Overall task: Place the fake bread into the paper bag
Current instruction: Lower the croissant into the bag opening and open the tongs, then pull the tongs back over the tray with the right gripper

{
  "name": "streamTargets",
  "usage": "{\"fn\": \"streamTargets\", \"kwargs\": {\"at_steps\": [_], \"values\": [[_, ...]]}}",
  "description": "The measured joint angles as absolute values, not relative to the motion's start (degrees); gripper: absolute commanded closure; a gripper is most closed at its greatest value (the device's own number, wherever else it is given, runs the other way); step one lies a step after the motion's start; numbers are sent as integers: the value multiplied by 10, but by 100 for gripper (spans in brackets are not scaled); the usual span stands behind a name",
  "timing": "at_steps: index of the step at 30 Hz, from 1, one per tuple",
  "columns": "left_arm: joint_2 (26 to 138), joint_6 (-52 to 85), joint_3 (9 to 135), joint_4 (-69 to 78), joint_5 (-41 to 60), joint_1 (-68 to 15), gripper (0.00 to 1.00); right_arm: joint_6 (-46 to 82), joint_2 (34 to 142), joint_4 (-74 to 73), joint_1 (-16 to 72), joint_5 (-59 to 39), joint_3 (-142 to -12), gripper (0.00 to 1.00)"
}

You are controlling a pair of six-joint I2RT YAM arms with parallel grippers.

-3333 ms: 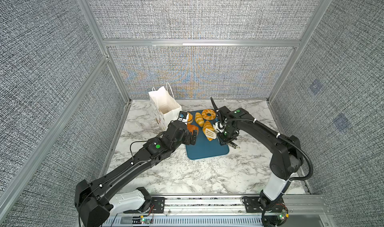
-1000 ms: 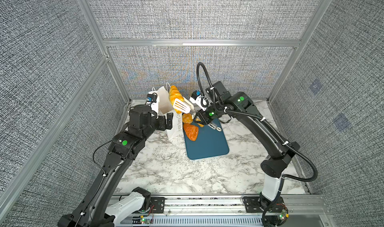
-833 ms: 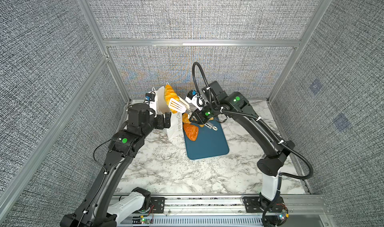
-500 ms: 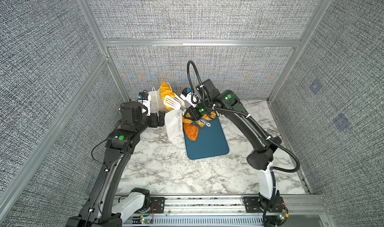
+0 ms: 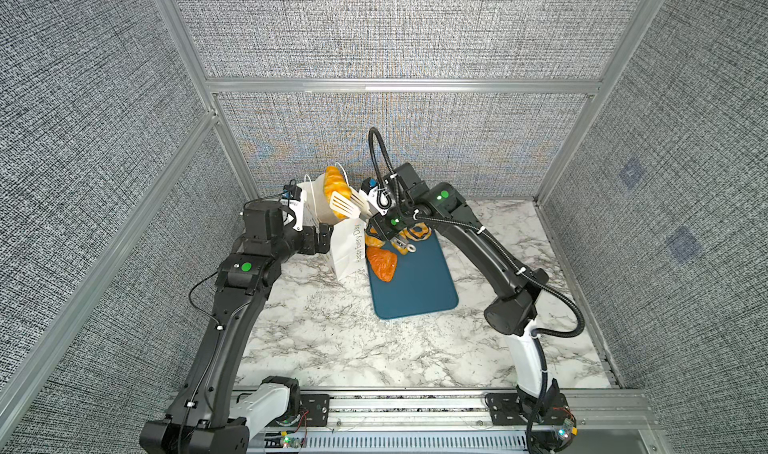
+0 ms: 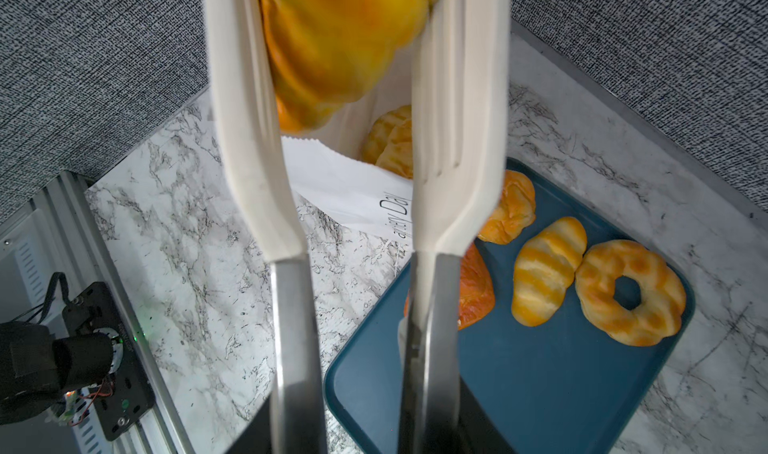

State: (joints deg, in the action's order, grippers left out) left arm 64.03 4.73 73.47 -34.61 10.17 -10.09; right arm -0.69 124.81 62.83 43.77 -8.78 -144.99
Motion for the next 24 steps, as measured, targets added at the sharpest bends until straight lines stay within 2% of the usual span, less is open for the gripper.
{"fn": "streamTargets", "kwargs": {"at_steps": [15, 24], "values": [[649, 17, 718, -348, 84, -100, 1, 9, 1270, 625, 438, -58, -1473, 39], [650, 11, 712, -343, 79, -100, 1, 13, 1265, 626, 439, -47, -1474, 37]]}}
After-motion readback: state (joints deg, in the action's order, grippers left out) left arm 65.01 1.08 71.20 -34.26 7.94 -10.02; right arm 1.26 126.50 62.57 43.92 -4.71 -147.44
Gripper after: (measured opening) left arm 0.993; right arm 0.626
